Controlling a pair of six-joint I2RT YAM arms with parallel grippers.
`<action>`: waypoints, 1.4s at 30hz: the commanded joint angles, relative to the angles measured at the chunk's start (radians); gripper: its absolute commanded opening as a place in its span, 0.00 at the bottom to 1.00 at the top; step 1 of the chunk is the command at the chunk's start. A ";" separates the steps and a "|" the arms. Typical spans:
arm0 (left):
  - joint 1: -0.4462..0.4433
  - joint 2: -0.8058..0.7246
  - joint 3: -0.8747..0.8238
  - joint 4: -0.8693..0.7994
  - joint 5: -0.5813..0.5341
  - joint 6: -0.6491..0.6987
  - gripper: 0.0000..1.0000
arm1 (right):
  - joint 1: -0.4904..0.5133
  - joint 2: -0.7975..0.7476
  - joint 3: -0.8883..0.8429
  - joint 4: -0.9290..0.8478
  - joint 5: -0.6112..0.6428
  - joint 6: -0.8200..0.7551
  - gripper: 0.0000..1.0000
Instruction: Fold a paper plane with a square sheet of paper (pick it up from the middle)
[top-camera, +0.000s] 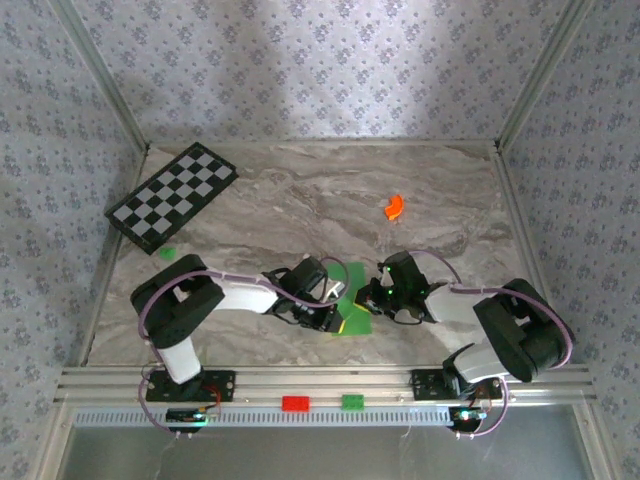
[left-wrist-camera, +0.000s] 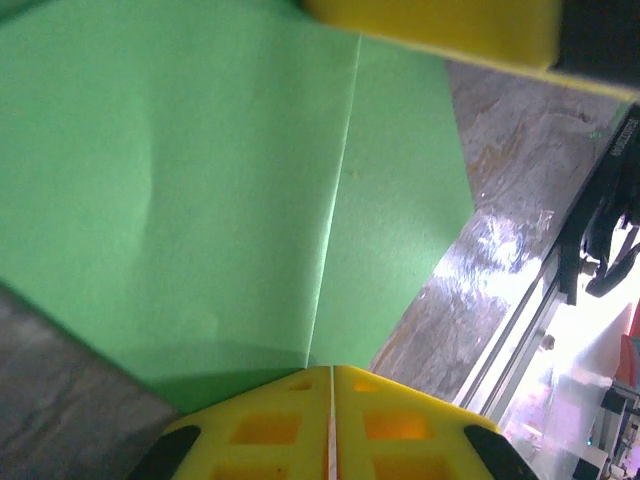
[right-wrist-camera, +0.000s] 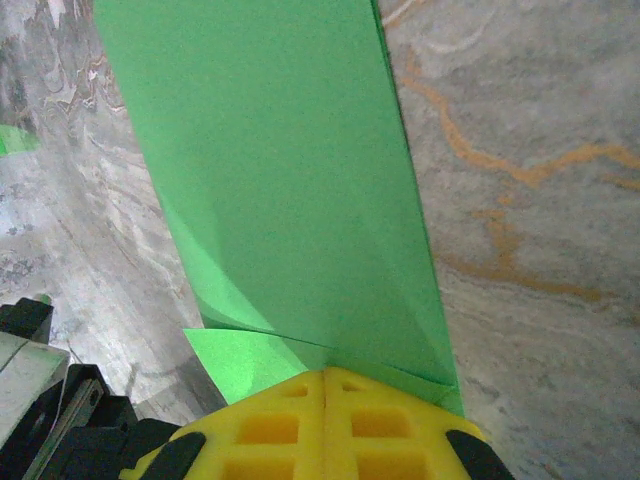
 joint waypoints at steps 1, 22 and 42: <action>-0.010 -0.062 -0.008 -0.054 0.004 0.005 0.10 | -0.013 0.034 -0.011 -0.135 0.076 -0.023 0.00; -0.003 0.033 -0.005 0.006 -0.050 -0.015 0.05 | -0.009 -0.006 0.044 -0.147 0.055 -0.038 0.01; -0.006 0.048 -0.043 0.006 -0.080 -0.030 0.01 | 0.111 -0.004 -0.024 -0.060 0.107 0.034 0.00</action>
